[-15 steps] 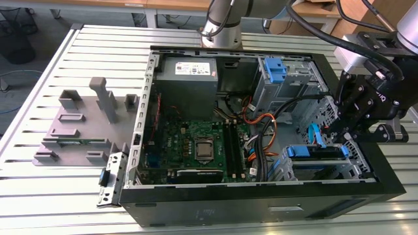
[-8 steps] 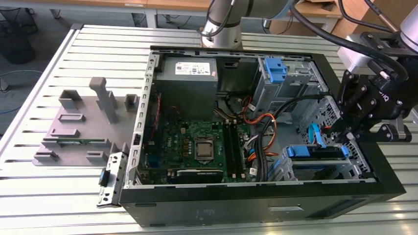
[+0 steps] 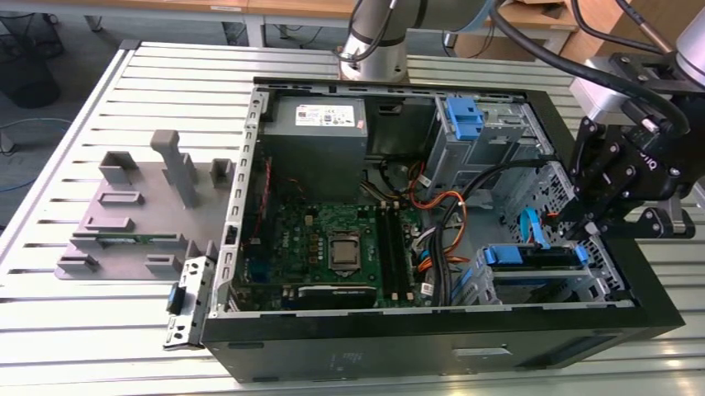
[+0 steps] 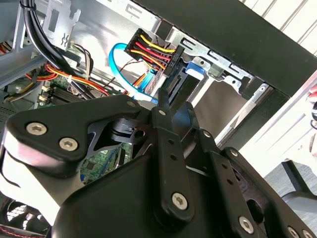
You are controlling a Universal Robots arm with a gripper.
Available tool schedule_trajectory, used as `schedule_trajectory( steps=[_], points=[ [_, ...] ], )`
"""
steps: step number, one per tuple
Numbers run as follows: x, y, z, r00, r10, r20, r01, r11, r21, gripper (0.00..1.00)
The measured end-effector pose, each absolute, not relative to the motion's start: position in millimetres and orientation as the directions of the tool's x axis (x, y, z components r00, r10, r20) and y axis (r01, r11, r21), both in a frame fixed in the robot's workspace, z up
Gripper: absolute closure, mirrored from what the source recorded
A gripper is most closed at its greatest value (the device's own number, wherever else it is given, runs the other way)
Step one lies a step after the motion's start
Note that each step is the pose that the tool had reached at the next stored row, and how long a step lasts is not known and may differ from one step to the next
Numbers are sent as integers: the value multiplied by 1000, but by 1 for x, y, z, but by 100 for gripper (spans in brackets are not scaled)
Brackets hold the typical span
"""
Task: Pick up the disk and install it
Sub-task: 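Insert the second disk wire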
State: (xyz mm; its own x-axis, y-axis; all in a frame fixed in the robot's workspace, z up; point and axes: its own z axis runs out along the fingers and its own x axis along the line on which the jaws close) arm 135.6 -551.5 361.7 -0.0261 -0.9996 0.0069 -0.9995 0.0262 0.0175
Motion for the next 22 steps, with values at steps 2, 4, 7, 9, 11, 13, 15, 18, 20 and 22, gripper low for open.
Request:
schedule_trajectory(
  steps=[2, 4, 7, 9, 11, 13, 15, 18, 20, 22],
  points=[
    [136, -551, 362, -26, -1000, 7, -1000, 26, 18, 70],
    [136, -551, 362, -26, -1000, 7, -1000, 26, 18, 70],
    [136, -551, 362, -26, -1000, 7, -1000, 26, 17, 70],
    [136, -551, 362, -26, -1000, 7, -1000, 26, 18, 70],
    [136, -551, 362, -26, -1000, 7, -1000, 26, 18, 70],
    [136, -551, 363, -26, -1000, 7, -1000, 26, 18, 70],
    [137, -551, 363, -26, -1000, 7, -1000, 26, 18, 70],
    [140, -552, 362, -26, -1000, 7, -1000, 26, 17, 70],
    [143, -551, 362, -26, -1000, 7, -1000, 26, 18, 70],
    [145, -551, 362, -26, -1000, 7, -1000, 26, 18, 70]
  ],
)
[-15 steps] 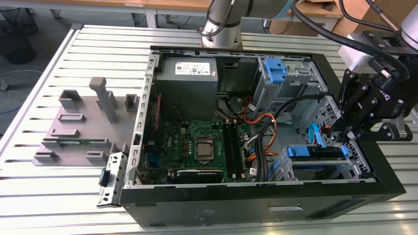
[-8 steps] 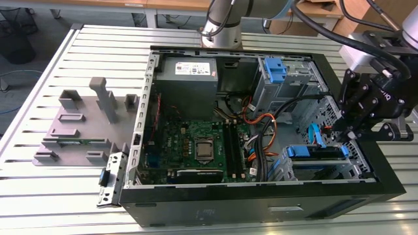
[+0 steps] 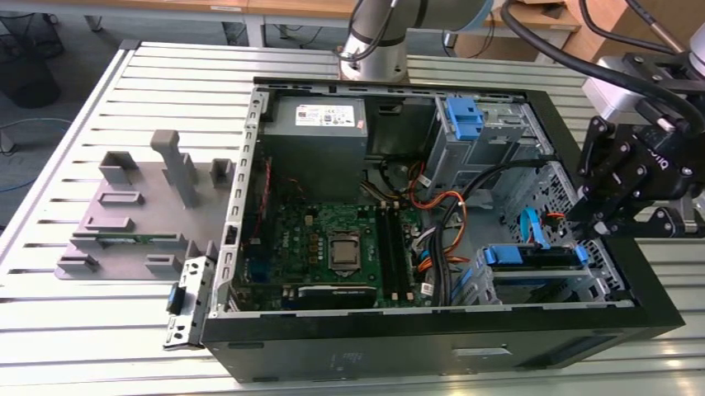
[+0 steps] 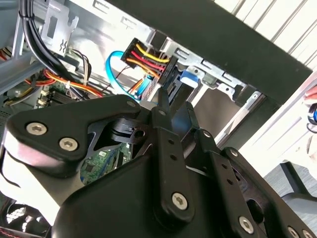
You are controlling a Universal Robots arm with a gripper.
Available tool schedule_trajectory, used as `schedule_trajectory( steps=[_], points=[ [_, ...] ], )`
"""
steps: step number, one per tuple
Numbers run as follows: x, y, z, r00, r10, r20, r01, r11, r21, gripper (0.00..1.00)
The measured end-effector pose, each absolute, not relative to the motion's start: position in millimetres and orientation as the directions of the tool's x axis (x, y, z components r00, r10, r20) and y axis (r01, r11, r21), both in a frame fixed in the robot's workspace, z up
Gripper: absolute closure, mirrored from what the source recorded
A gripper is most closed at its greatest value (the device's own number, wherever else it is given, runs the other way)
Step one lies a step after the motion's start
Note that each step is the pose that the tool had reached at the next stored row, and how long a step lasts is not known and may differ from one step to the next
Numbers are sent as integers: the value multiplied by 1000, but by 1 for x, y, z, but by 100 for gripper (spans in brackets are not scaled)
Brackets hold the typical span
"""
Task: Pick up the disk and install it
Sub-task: 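Insert the second disk wire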
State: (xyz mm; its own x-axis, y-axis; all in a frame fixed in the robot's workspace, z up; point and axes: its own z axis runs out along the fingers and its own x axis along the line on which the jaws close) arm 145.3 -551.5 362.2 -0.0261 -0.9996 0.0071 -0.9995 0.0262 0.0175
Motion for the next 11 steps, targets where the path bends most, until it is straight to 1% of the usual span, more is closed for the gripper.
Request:
schedule_trajectory(
  steps=[11],
  points=[
    [150, -545, 360, -26, -1000, 7, -1000, 26, 18, 70]
  ],
)
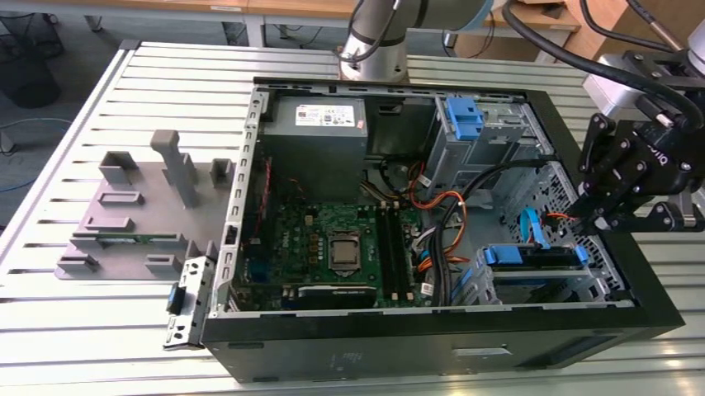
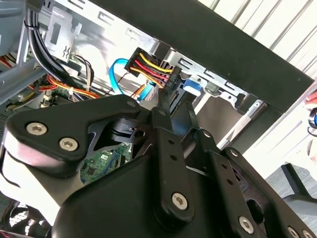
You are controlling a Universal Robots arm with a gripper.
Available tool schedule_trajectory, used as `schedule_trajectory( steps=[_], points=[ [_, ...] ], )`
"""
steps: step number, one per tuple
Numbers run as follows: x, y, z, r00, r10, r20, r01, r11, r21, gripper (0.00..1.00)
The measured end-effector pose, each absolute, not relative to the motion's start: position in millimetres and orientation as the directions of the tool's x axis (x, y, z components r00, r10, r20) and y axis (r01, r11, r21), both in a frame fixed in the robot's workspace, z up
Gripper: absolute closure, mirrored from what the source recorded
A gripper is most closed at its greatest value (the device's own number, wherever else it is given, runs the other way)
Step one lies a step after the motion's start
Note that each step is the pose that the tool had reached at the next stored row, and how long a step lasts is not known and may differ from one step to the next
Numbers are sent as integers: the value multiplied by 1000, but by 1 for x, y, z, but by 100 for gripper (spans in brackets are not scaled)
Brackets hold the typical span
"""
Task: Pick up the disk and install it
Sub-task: 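Insert the second disk wire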
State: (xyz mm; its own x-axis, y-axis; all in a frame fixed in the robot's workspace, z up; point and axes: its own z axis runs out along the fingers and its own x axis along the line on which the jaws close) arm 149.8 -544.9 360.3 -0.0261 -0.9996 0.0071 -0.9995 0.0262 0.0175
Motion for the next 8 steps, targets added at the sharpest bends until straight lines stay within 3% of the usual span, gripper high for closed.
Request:
schedule_trajectory(
  steps=[8],
  points=[
    [156, -543, 357, -26, -1000, 7, -1000, 26, 18, 70]
  ],
)
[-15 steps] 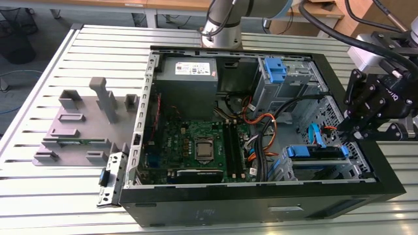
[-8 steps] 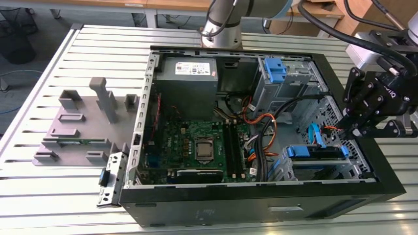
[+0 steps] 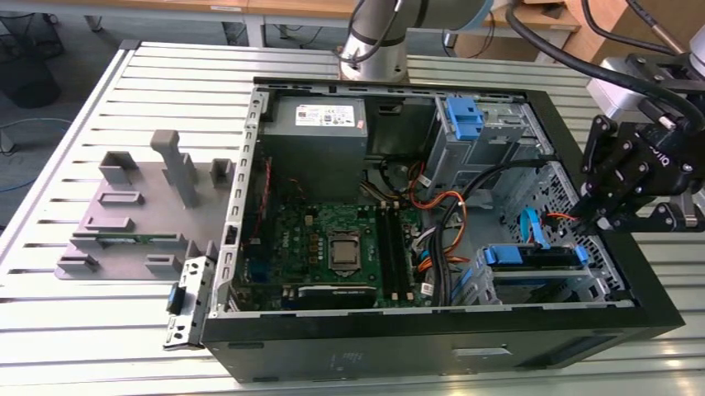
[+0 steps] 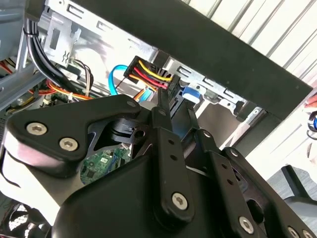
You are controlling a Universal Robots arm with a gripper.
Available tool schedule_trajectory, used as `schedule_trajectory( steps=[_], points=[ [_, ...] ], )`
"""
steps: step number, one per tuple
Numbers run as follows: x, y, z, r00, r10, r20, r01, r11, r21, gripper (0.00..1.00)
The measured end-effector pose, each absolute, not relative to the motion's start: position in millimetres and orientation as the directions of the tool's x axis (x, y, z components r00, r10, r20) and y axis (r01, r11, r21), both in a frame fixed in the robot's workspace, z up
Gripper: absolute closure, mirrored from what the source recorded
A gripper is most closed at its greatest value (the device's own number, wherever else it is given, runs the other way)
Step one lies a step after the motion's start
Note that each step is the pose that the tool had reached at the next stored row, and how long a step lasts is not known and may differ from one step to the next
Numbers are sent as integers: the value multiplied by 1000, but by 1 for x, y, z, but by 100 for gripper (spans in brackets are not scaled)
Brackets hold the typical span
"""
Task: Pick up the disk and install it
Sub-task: 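Insert the second disk wire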
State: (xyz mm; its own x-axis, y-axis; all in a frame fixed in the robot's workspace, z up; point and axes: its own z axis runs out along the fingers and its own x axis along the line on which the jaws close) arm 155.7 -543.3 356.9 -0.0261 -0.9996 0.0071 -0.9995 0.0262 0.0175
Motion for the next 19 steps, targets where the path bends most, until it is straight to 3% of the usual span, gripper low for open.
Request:
schedule_trajectory(
  steps=[19],
  points=[
    [165, -542, 344, -26, -1000, 14, -1000, 26, 17, 70]
  ],
)
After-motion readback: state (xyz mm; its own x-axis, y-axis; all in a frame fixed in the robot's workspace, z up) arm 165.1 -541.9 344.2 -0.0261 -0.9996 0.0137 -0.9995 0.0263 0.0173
